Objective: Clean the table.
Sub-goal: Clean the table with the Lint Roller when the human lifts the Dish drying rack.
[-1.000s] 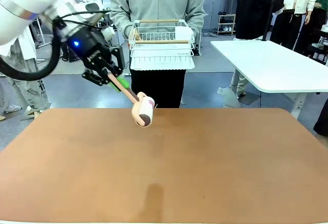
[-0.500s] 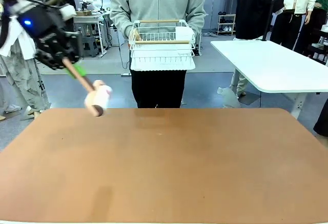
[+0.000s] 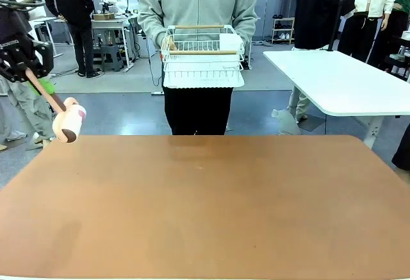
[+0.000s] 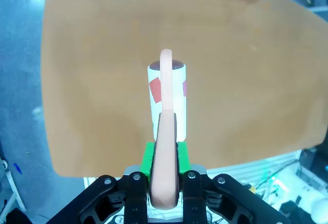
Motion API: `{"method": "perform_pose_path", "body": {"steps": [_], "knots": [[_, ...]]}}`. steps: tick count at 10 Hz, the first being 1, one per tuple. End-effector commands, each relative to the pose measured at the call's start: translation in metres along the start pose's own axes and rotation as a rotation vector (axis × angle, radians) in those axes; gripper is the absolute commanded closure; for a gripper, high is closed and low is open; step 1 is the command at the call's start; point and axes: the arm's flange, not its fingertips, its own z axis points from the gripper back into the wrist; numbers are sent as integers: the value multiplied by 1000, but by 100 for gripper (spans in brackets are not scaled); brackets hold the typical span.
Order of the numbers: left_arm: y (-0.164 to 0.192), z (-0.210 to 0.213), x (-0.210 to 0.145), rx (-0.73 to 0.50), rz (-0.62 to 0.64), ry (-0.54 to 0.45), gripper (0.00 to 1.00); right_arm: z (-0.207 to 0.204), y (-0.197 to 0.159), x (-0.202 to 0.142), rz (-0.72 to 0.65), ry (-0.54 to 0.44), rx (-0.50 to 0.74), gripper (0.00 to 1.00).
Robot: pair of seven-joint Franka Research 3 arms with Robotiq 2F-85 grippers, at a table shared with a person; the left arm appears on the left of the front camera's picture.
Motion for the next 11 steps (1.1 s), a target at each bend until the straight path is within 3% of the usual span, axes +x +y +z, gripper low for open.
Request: {"method": "perform_pose_path", "body": {"steps": [1,5,6,11], "knots": [[-6,-3,13,12,10,-28,79,2,5,-1,-15,0,-11,0],[-12,-6,15,79,93,-42,79,2,5,-1,-15,0,-11,0],[-4,-8,13,29,26,-23,79,2,5,-1,-15,0,-11,0],[-4,-8,13,29,26,-23,79,2,5,-1,-15,0,-11,0]]}}
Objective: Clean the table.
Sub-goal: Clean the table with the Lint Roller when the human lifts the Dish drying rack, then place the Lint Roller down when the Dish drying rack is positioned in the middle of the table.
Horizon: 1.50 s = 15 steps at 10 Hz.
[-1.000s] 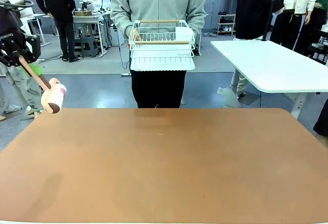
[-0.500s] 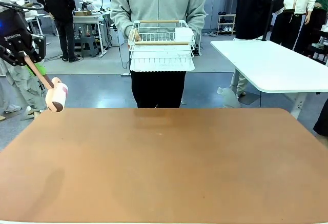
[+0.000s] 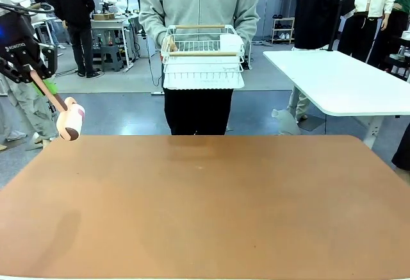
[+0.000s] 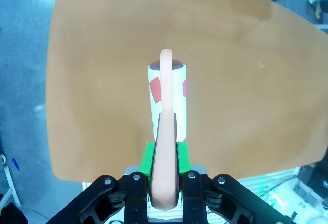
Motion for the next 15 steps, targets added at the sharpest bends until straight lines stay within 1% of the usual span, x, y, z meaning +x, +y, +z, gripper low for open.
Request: {"method": "perform_pose_path", "body": {"steps": [1,15], "knots": [[2,1,0,-8,-20,-3,79,2,5,-1,-15,0,-11,0],[2,1,0,-8,-20,-3,79,2,5,-1,-15,0,-11,0]]}}
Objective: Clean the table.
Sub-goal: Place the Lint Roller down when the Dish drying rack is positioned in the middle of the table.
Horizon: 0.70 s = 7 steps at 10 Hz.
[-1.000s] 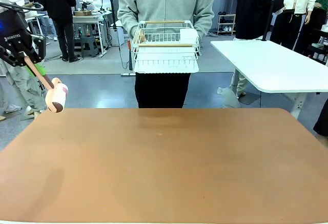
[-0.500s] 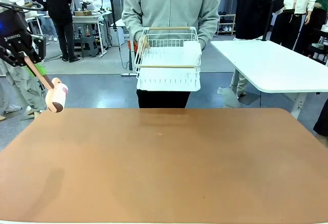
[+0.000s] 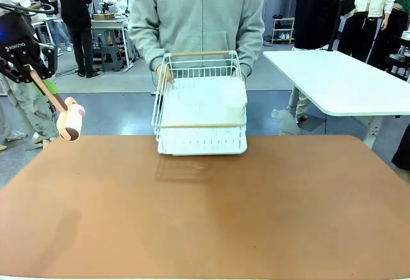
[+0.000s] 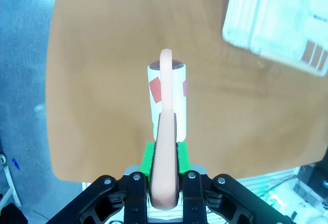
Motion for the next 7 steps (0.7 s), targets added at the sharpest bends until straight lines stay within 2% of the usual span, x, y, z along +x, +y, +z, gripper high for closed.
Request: {"method": "perform_pose_path", "body": {"steps": [1,7], "knots": [[2,1,0,-8,-20,-3,79,2,5,-1,-15,0,-11,0],[2,1,0,-8,-20,-3,79,2,5,-1,-15,0,-11,0]]}}
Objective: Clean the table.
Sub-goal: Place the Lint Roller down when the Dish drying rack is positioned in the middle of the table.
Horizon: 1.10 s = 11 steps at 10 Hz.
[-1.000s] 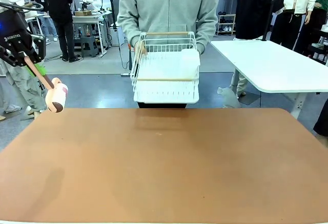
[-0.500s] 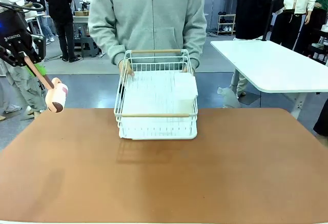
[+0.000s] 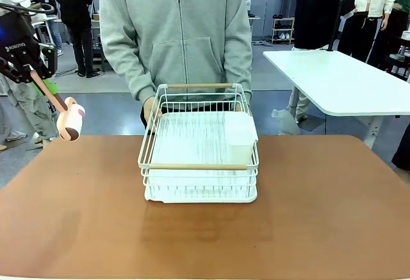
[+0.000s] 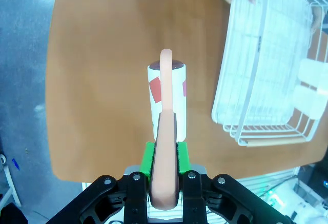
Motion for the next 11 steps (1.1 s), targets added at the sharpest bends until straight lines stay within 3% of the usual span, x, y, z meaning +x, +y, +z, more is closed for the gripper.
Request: {"method": "perform_pose_path", "body": {"steps": [1,11], "knots": [[2,1,0,-8,-20,-3,79,2,5,-1,-15,0,-11,0],[2,1,0,-8,-20,-3,79,2,5,-1,-15,0,-11,0]]}}
